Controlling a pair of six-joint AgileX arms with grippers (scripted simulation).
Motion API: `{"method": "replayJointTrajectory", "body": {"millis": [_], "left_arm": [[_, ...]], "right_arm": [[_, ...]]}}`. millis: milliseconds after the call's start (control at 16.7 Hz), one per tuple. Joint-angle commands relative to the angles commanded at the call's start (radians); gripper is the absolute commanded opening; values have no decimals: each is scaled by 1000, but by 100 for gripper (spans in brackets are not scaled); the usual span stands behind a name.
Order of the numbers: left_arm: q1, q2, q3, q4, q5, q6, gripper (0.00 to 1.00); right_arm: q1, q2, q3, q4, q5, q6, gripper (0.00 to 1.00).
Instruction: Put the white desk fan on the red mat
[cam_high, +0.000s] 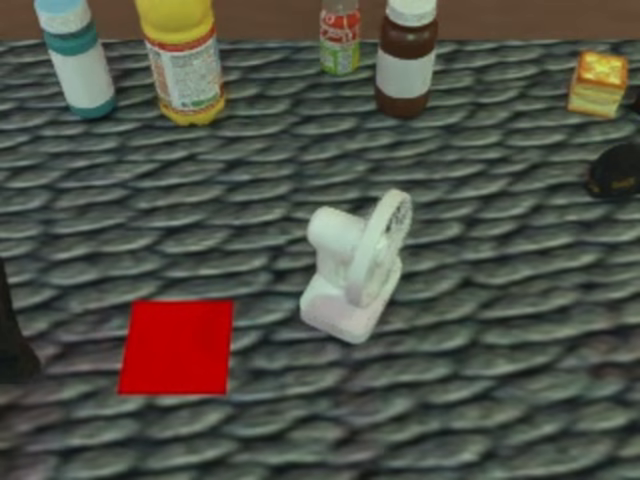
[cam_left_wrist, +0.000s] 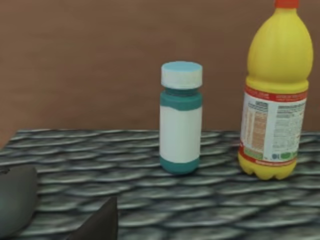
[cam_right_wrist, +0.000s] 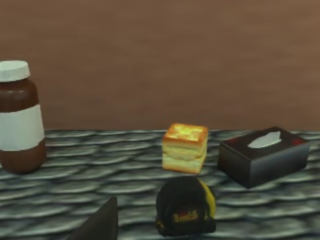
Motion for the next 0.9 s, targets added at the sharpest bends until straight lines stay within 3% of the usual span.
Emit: {"method": "replayJointTrajectory", "body": {"millis": [420,900], "left_arm": [[-57,145,120,-120,8,-1,100],[-261,752,701,-580,18,-44,100]], "right_arm": [[0,0,0,0,0,0,100],[0,0,0,0,0,0,100]]}}
